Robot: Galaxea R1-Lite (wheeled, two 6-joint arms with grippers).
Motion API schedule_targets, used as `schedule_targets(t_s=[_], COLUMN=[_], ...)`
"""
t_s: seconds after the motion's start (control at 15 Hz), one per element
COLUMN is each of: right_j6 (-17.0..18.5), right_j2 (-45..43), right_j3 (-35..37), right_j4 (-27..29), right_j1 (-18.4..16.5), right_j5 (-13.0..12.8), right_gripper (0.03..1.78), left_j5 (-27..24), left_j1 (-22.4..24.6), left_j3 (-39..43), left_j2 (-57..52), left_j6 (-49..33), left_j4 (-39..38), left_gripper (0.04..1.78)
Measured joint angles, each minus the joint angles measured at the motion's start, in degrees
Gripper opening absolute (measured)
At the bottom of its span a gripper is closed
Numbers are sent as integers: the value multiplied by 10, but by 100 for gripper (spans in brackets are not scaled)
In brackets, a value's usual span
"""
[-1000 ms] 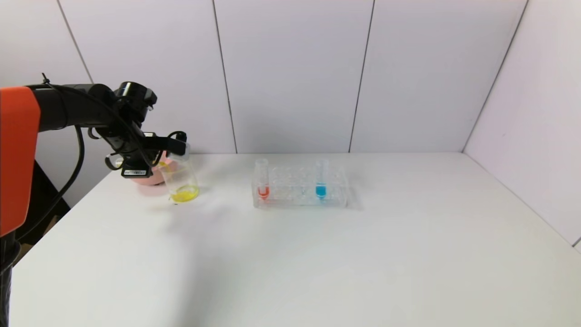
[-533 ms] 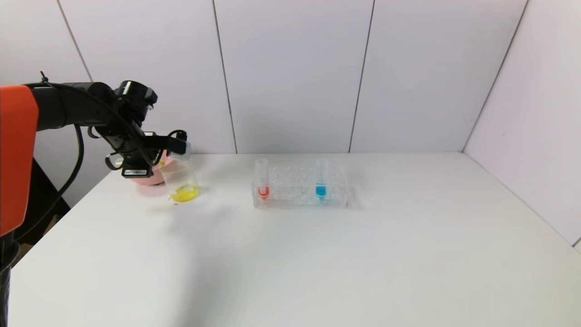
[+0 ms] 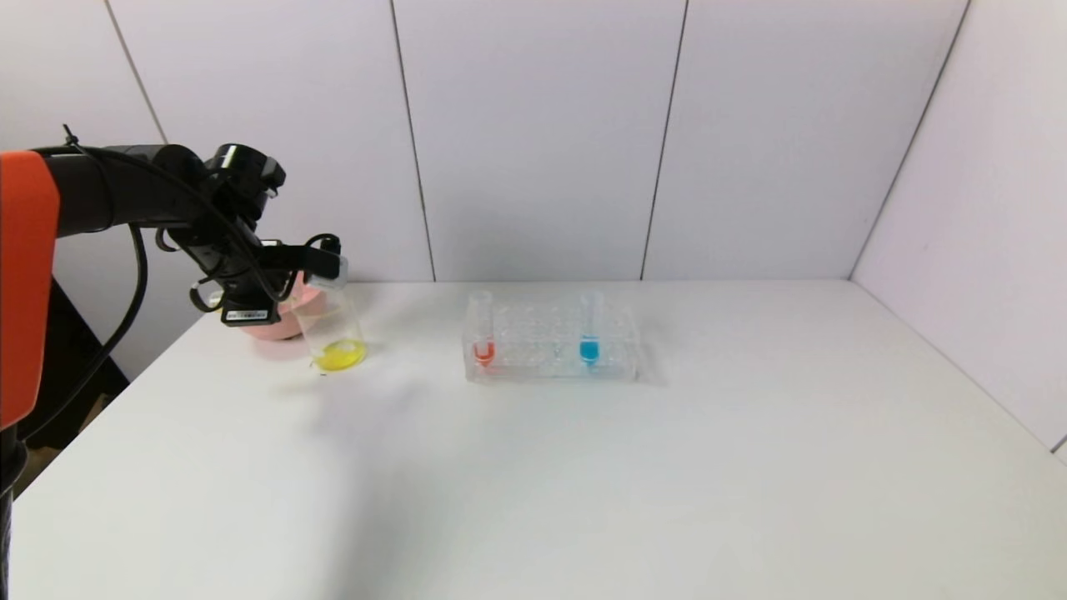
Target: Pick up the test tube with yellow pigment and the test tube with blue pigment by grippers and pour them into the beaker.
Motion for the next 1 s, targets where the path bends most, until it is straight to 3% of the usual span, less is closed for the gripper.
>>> schedule_targets(t_s=[1.0], right_j6=[0], right_j2=[0], right_j3=[0], right_j4=[0], right_j1=[0], right_j5=[0], right_gripper=[177], left_j5=[-12], left_j1=[2], left_j3=[0], left_j2=[-3], left_j6=[-23], left_j4=[31], left_gripper=[54])
